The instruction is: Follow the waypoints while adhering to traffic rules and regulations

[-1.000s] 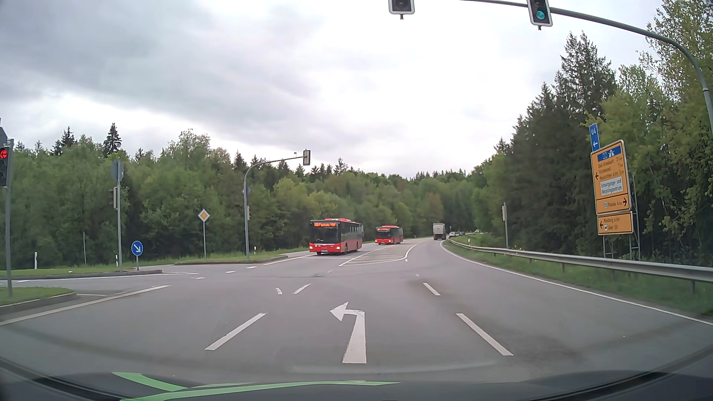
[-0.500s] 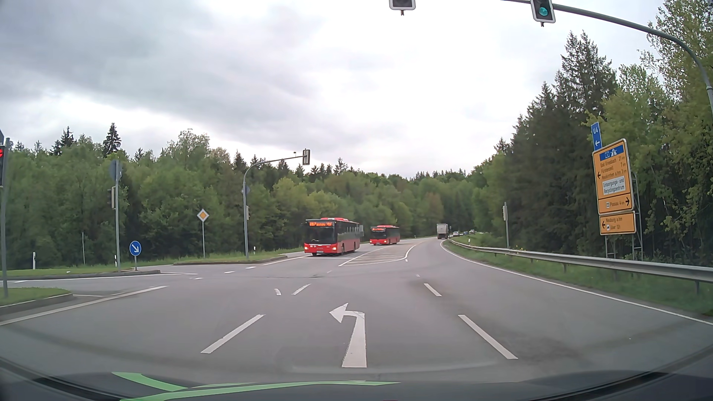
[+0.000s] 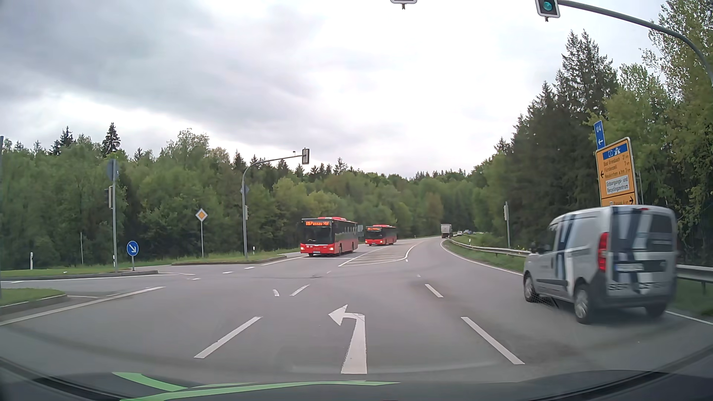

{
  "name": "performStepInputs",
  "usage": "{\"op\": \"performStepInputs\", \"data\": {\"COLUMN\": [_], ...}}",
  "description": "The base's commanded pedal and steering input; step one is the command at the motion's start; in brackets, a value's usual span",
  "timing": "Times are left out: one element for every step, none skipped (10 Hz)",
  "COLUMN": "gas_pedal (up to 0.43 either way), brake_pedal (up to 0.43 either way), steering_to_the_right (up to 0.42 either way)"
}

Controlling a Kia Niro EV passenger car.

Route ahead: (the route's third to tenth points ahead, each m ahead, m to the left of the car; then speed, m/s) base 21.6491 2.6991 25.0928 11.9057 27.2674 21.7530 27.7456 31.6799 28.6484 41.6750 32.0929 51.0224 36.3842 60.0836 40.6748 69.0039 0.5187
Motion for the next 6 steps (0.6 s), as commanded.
{"op": "performStepInputs", "data": {"gas_pedal": [0.0,0.0,0.0,0.098,0.197,0.248], "brake_pedal": [0.0,0.0,0.0,0.0,0.0,0.0], "steering_to_the_right": [0.004,0.004,0.004,0.004,0.004,0.004]}}
